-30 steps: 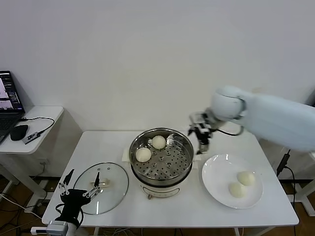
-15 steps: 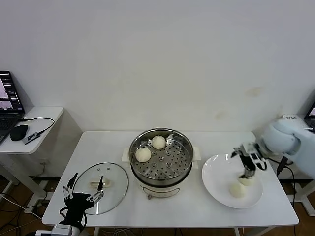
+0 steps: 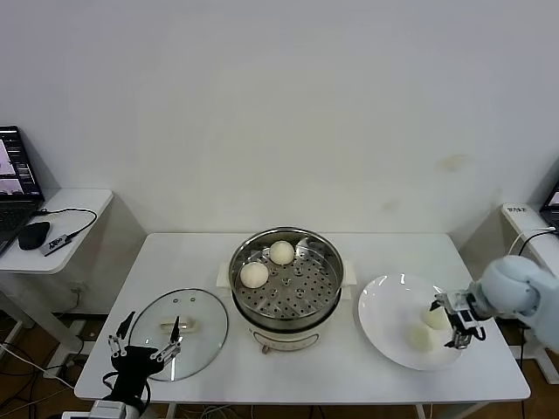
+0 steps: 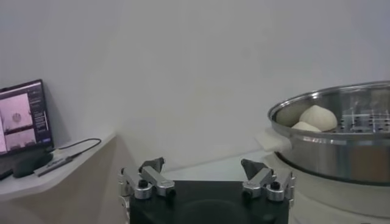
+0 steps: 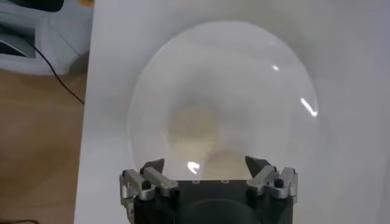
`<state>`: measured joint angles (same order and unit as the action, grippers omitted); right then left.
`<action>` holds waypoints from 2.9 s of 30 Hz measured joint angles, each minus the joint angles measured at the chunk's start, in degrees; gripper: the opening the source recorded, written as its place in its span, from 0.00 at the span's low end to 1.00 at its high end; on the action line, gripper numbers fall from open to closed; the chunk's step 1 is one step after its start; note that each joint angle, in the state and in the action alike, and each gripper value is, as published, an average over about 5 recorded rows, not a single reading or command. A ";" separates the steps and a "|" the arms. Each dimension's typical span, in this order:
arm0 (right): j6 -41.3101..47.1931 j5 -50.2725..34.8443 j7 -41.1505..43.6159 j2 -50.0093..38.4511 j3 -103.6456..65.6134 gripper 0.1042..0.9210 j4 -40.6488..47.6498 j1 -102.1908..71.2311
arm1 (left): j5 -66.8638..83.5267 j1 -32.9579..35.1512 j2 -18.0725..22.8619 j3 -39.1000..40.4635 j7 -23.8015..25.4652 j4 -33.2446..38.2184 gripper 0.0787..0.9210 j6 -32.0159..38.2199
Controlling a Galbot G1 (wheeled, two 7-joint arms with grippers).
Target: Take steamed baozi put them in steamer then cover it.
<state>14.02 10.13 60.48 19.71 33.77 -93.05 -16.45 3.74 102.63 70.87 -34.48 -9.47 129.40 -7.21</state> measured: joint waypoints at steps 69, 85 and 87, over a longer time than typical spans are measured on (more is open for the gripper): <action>3.90 -11.26 2.51 9.78 14.90 0.65 3.14 31.41 | 0.16 -1.62 -0.59 -0.05 0.00 -0.02 0.88 0.04; 3.68 -17.62 -0.08 26.43 27.66 0.66 3.81 44.56 | 0.43 -1.36 0.42 -1.76 -0.04 -0.26 0.88 0.03; 3.07 -17.76 -0.44 28.50 28.83 0.66 4.11 44.57 | 0.45 -1.32 0.68 -2.03 -0.04 -0.24 0.88 0.03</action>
<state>17.09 -7.63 60.04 48.21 62.60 -88.94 28.11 4.19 101.31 71.55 -36.51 -9.51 129.16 -7.18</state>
